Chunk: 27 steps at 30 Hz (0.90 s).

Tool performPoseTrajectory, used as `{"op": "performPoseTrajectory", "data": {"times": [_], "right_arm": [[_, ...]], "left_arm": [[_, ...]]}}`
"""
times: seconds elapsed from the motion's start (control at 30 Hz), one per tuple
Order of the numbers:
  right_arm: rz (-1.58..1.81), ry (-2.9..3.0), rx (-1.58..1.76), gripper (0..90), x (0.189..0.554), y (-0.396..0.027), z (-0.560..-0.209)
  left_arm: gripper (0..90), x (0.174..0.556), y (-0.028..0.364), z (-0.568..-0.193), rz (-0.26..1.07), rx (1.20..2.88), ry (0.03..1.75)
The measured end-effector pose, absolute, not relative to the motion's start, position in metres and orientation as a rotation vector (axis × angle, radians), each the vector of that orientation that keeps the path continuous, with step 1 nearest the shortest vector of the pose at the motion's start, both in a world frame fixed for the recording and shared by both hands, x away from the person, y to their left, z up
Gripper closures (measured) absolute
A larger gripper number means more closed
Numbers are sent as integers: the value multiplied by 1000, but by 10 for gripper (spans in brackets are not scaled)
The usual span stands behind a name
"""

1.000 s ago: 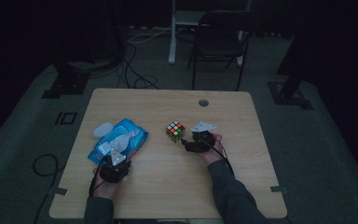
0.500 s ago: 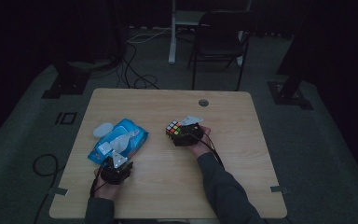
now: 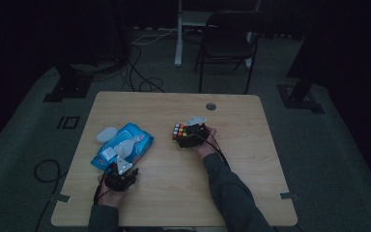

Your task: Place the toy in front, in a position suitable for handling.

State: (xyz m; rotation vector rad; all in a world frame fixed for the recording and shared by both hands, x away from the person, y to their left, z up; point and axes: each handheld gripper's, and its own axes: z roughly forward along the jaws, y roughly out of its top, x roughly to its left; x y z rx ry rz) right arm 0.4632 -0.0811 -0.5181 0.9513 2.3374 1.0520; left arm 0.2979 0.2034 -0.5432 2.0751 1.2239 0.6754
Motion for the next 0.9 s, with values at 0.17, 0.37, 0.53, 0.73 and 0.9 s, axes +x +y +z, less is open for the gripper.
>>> {"op": "performPoseTrajectory", "data": {"times": [0.17,0.37,0.53,0.73,0.9], "right_arm": [[1056,2373,895,143,471,-77,-513],[1034,2417,852,181,480,-70,-514],[1005,2442,836,250,481,-67,-519],[991,2461,825,302,481,-67,-518],[1011,2473,841,328,482,-70,-517]], "left_arm": [[656,298,204,-543,672,2075,1222],[653,298,204,-543,669,2074,1219],[650,298,204,-543,667,2073,1217],[648,298,204,-543,667,2073,1217],[648,298,204,-543,666,2074,1215]]}}
